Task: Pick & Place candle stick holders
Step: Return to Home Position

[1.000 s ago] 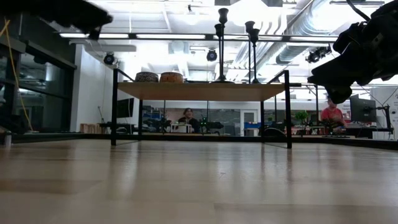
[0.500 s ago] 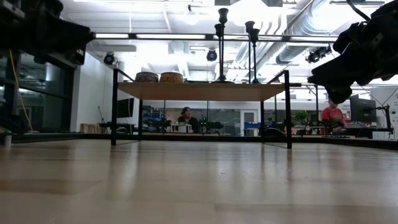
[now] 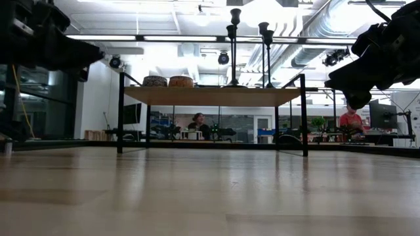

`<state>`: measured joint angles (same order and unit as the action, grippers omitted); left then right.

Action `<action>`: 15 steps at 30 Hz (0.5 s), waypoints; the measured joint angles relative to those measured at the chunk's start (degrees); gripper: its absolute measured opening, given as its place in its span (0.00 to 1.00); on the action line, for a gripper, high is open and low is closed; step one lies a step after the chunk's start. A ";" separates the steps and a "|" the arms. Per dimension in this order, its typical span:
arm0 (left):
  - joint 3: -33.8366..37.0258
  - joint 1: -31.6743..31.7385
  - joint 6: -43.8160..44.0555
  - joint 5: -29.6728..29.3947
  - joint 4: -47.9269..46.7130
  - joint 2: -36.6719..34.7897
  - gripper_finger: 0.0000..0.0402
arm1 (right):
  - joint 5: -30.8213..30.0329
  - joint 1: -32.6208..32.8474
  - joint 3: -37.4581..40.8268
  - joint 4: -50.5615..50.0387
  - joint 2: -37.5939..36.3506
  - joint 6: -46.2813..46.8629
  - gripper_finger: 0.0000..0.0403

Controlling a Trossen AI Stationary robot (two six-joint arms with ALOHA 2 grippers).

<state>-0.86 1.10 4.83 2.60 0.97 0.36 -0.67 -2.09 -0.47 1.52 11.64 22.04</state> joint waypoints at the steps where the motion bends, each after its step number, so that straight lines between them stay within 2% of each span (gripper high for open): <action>1: 0.02 0.00 0.07 -1.57 -0.20 0.02 0.18 | 0.02 -0.02 0.00 -0.02 0.00 -0.02 0.24; 15: 0.15 0.00 -0.06 -2.70 -0.20 0.02 0.18 | 0.01 -0.01 0.00 -0.02 -0.02 -0.02 0.24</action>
<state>-0.71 1.10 4.78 -0.10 0.78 0.38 -0.66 -2.10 -0.47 1.50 11.62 22.02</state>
